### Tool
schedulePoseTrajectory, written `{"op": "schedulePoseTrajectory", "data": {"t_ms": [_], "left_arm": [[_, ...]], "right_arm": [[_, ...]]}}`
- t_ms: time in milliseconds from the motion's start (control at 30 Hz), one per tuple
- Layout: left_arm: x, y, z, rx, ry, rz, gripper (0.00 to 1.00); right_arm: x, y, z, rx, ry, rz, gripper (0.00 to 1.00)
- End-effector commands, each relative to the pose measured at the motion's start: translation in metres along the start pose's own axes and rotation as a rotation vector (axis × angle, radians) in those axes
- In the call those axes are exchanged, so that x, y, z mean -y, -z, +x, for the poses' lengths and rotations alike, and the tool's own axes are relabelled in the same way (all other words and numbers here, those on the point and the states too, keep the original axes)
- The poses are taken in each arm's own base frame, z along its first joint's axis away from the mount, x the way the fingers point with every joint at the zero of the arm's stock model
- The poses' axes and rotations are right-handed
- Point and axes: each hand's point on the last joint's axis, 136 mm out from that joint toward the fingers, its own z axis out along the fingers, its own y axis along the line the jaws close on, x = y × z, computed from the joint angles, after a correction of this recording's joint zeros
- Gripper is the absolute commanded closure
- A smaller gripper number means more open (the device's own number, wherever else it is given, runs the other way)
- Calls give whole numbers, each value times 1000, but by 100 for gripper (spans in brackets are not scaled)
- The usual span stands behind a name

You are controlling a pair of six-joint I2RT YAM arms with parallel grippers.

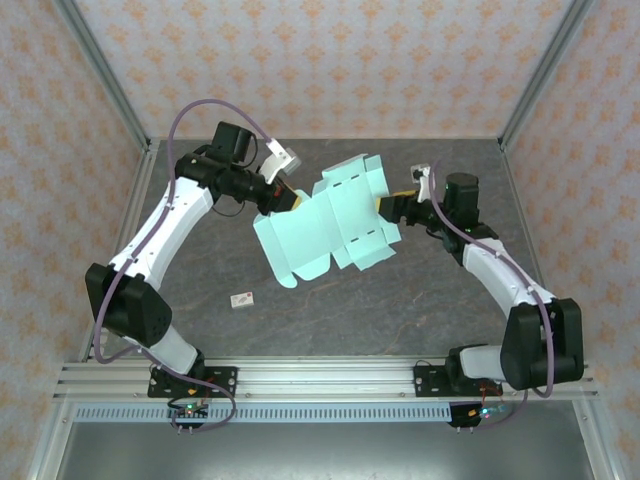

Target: Fold the paper box

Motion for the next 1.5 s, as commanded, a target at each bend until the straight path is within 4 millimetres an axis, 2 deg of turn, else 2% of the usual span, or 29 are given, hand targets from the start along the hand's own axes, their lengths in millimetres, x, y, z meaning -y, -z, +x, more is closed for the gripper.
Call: {"op": "schedulePoseTrajectory", "data": {"t_ms": [0, 133, 200, 333, 567, 700, 833, 1033, 1167, 1467], "left_arm": [[7, 5, -9, 45, -13, 21, 100], [6, 4, -7, 37, -15, 20, 100], [6, 4, -6, 36, -16, 16, 100], [4, 3, -5, 29, -13, 11, 100], [0, 1, -3, 21, -5, 4, 100], [0, 1, -3, 19, -7, 1, 100], [1, 1, -3, 18, -10, 3, 100], [1, 0, -1, 12, -9, 4, 100], [-1, -1, -1, 8, -6, 3, 100], [-1, -2, 0, 4, -9, 0, 100]], "right_arm": [[-5, -5, -7, 38, 68, -67, 29], [-8, -10, -7, 31, 108, -111, 32], [-11, -12, -8, 26, 127, -143, 38], [-11, -16, -9, 17, 134, -155, 58], [-10, -15, -8, 1, 148, -147, 71], [-10, -15, -6, -17, 159, -141, 71], [-10, -14, -9, -20, 166, -136, 65], [-8, -13, -11, -35, 184, -114, 67], [-8, -12, -13, -33, 195, -107, 64], [-8, -12, -12, -47, 204, -103, 74]]}}
